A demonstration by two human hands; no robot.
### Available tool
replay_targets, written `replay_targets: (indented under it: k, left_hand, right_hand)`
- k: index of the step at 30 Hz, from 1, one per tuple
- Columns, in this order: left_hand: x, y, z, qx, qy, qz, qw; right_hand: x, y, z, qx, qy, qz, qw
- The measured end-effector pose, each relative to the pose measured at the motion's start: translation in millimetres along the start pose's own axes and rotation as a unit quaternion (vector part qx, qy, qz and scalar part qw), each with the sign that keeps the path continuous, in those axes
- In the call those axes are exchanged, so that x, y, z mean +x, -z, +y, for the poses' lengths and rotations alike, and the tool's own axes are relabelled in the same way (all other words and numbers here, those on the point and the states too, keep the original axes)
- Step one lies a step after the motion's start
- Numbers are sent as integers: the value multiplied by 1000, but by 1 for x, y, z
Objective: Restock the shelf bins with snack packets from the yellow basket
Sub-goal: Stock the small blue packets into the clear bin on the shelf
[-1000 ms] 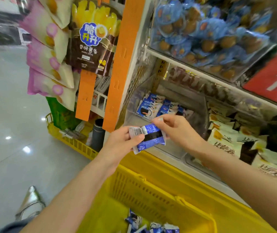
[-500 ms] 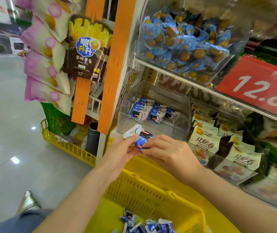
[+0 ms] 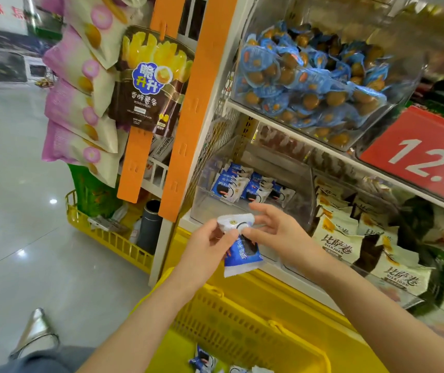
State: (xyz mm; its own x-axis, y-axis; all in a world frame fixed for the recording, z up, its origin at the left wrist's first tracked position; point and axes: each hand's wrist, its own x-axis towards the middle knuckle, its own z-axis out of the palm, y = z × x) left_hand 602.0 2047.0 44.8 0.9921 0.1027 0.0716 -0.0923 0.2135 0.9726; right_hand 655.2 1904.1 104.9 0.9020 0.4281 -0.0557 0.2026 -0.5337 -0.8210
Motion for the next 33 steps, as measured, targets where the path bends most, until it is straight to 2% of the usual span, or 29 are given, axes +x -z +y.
replay_targets:
  k: [5,7,10,13,16,20,23,26,29,33]
  left_hand:
    - [5,2,-2,-37,47,13,998]
    - [8,2,-2,-42,40,49,997]
    - [12,3,2,25,-22,83,996]
    - [14,1,8,148,-86,36,985]
    - [16,-8,10,211,-116,-31,970]
    - [33,-13,18,243,-145,-67,957]
    - [60,-9,26,314,-185,-57,929]
    - [88,3,22,422,-223,-28,878]
    - [109,17,0,516,-231,-33,824]
    - [123,31,-22,546,-259,-28,796]
  right_hand:
    - [5,0,7,134,-30,38,990]
    - [3,3,10,154,-28,37,987]
    - [-4,11,16,23,-4,4,1000]
    - [-13,15,23,-97,35,6,995]
    - [-17,17,23,-148,84,14,985]
    - [-11,24,14,-177,98,43,978]
    - [9,41,10,-203,76,128,968]
    - [45,64,9,-255,39,210,943]
    - [89,78,13,-318,-31,215,923]
    - [139,87,34,-420,-115,181,882]
